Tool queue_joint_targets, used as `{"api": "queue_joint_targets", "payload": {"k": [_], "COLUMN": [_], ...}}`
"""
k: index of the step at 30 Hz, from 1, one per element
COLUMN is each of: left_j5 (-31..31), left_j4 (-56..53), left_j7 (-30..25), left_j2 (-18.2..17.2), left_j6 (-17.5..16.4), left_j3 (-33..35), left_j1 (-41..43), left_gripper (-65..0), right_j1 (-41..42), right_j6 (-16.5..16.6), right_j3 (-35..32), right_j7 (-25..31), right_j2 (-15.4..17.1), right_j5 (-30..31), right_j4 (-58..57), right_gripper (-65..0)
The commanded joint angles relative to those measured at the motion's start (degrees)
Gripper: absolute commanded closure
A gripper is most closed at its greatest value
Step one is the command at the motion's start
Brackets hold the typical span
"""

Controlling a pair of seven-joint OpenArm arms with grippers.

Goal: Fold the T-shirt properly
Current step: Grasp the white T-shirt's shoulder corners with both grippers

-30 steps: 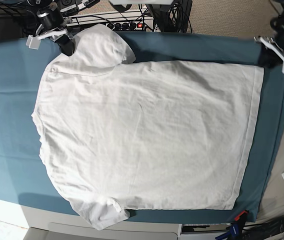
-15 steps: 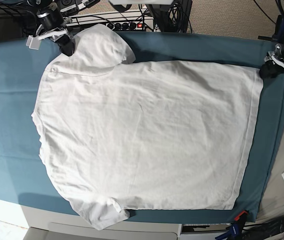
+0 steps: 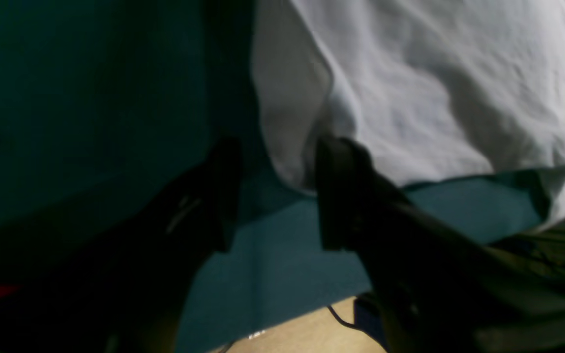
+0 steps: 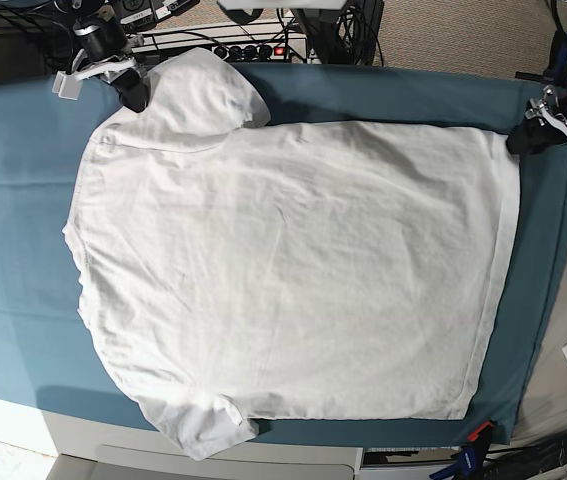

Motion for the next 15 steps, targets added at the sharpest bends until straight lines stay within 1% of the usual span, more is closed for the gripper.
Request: {"api": "queue_joint_targets", "payload": {"k": [1,4,5,6,11,12,13,15], "left_j5": [-2.0,-2.8,-3.1,-3.6,-5.0,-5.8,-6.5,-8.6], "left_j4": [0.8,0.8,0.8,0.8,0.8,0.8,0.8,0.8], "left_j7": [-0.1,0.5,0.7,1.1,1.9,2.3,2.7,4.2], "left_j2": [-1.4,-1.4,-1.4,-1.4,-1.4,-1.4,-1.4,-1.4], "left_j6": [-0.5,-0.8,-1.8,-1.9,-1.9,-2.0,-2.9,-2.9], "left_j3": [-0.5,-0.5,-0.5,-0.5,-0.5,-0.5,-0.5,-0.5], "left_j1": [0.0,0.0,0.0,0.0,0.0,0.0,0.0,0.0], "left_gripper": [-26.5,-26.5,-26.5,-26.5,-26.5,-26.5,-26.5,-26.5], "right_j1": [-0.6,-0.6,-0.6,-0.6,-0.6,-0.6,-0.6,-0.6], "right_j6": [-0.8,-0.8,-0.8,-0.8,-0.8,-0.8,-0.8,-0.8], "right_j3": [0.3,0.3,0.3,0.3,0.3,0.3,0.3,0.3], "right_j7": [-0.5,-0.5,-0.5,-0.5,-0.5,-0.5,-0.5,-0.5], "right_j2": [0.2,0.1,0.2,0.2,0.1,0.1,0.1,0.1], "right_j5": [-1.5,-1.5,-1.5,-1.5,-1.8,-1.8,-1.8,-1.8], "right_j4": [0.4,0.4,0.4,0.4,0.4,0.4,0.4,0.4], "right_gripper": [0.0,0.0,0.0,0.0,0.0,0.0,0.0,0.0]}}
